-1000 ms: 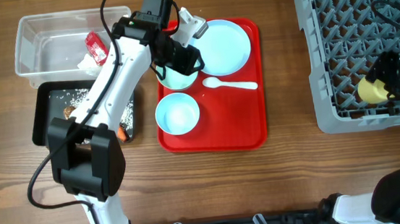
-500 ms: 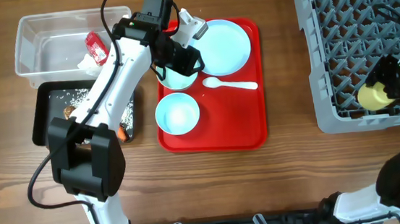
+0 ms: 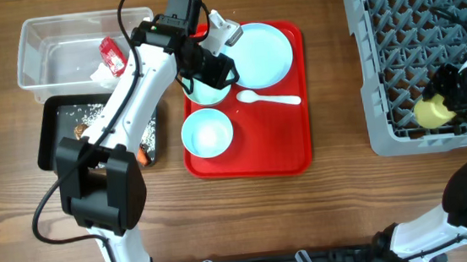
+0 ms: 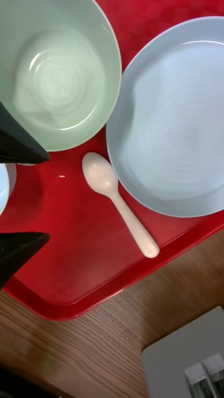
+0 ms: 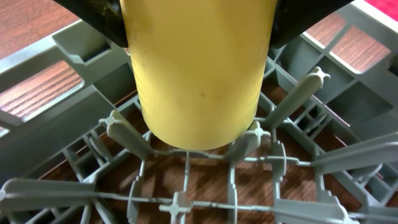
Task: Sort waste into correct bins and load items into the dishwasher rack
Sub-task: 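Lower the yellow cup into the dish rack and open the right gripper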
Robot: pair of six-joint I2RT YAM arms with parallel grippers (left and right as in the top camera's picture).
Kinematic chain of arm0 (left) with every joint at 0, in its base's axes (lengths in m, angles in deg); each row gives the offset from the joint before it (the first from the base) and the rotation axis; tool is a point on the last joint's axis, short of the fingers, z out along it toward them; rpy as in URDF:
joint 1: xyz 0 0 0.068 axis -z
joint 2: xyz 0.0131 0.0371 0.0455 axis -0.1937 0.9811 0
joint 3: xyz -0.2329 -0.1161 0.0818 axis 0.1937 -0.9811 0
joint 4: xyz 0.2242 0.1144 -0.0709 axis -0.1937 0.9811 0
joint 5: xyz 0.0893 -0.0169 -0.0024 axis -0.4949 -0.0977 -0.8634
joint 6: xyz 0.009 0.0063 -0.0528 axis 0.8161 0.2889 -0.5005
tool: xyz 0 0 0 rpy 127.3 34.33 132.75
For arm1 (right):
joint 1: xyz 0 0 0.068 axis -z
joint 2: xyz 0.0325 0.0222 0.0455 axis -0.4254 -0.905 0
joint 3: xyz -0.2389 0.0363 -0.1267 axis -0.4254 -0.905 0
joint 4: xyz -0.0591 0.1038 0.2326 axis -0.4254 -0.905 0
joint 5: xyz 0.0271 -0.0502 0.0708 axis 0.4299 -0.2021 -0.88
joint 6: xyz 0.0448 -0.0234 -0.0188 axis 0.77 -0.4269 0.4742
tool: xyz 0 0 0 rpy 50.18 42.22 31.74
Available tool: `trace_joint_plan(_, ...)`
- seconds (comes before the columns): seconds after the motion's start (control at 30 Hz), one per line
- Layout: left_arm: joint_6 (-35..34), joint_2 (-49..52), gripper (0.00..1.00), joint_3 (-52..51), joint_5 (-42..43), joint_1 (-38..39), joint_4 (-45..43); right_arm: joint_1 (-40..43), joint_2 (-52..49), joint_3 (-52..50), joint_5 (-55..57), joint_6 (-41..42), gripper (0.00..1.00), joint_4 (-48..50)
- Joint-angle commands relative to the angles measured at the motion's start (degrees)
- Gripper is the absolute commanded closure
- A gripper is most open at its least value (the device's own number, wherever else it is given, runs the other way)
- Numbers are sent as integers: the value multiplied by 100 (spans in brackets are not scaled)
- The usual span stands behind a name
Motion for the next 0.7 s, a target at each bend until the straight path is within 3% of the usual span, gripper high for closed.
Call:
trace_joint_plan(0.0, 13, -50, 64, -42, -35, 0, -22, 28, -85, 52, -7, -61, 16, 28)
trace_joint_plan(0.07, 13, -50, 63, -42, -35, 0, -24, 28, -85, 59, -26, -138, 8, 26)
trace_joint_plan(0.23, 11, -50, 63, -42, -33, 0, -39, 28, -85, 94, -155, -177, 1, 31)
trace_joint_plan(0.4, 11, -50, 63, -42, -33, 0, -61, 28, -66, 542, -249, -173, 0, -188)
trace_joint_plan(0.67, -173, -50, 58, -42, -31, 0, -125, -258, 332, 2142, -656, -332, 0, -809)
